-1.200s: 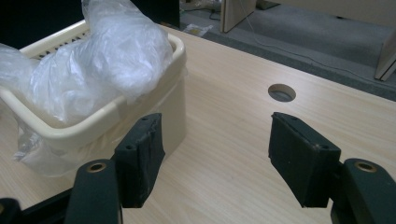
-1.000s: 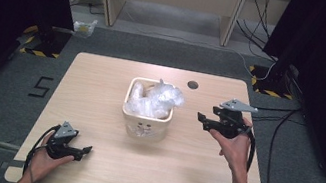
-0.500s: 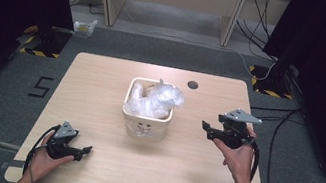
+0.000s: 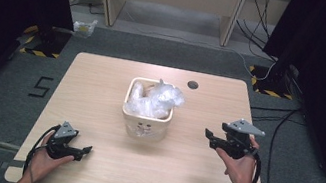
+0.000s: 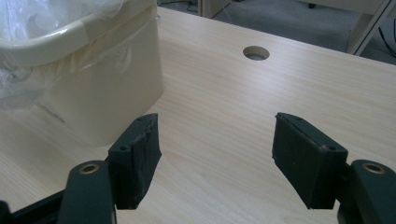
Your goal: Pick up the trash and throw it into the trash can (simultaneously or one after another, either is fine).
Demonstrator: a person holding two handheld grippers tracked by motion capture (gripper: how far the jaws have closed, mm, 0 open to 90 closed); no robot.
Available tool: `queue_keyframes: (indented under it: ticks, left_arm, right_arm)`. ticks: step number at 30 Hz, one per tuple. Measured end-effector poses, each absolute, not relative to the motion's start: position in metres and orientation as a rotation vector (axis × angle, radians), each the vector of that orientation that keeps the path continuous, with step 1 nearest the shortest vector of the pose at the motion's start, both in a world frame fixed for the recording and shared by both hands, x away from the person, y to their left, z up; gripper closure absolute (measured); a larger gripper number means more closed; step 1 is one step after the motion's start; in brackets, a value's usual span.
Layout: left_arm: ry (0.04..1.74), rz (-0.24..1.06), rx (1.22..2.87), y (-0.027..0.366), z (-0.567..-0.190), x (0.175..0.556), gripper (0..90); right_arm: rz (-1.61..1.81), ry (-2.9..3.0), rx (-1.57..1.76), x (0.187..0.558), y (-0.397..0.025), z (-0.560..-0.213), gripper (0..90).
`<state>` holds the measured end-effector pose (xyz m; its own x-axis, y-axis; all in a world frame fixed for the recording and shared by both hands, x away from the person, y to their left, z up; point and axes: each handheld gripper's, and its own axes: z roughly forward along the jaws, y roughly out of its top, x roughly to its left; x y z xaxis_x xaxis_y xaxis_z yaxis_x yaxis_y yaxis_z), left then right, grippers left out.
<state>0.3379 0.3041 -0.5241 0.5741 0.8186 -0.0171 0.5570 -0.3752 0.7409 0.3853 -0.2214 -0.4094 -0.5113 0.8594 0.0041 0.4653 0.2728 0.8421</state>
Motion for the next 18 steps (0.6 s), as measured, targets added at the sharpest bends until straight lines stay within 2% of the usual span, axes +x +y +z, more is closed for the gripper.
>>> queue_keyframes:
  ticks: [18]
  left_arm:
    - [1.094, 0.464, 2.082, 0.304, -0.524, 0.338, 14.6]
  right_arm:
    - [1.16, 2.114, 1.203, 0.373, -0.218, -0.441, 31.4]
